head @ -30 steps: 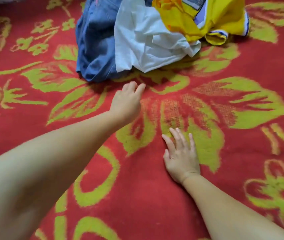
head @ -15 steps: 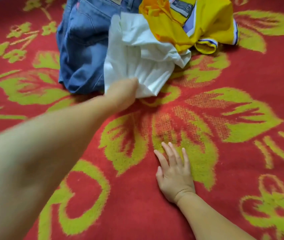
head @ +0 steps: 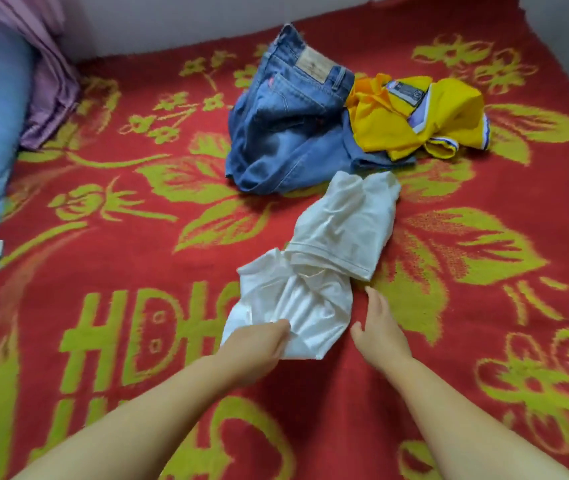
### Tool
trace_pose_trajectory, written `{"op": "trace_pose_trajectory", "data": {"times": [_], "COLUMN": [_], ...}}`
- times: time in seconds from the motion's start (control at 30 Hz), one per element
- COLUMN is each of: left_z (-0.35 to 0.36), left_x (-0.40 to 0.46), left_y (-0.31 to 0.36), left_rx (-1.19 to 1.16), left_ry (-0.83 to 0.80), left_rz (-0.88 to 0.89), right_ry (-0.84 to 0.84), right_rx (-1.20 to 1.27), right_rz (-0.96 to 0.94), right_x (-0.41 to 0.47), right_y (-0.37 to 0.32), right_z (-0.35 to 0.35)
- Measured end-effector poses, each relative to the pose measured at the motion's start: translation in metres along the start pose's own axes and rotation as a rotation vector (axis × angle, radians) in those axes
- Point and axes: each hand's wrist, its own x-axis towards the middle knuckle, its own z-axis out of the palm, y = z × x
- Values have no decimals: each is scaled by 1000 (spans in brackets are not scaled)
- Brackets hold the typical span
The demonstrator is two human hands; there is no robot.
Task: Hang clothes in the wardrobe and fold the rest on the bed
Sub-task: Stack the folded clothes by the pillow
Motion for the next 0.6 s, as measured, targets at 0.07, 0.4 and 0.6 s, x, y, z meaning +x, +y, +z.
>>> {"op": "trace_pose_trajectory", "data": {"times": [0.07, 0.4, 0.6], "left_z": [-23, -259, -340], "left_x": [-29, -181, -261], "left_y": [22, 69, 65], "left_rx": [-57, -93, -359], "left_ry": [84, 711, 1084], "left_rz": [63, 322, 295], "right_ry": [-95, 233, 511], "right_rx": [-128, 325, 508], "right_rz": [-211, -349, -450], "right_x": [-23, -97, -161], "right_y": [-24, -192, -270], "right_z": [-25, -246, -363]}}
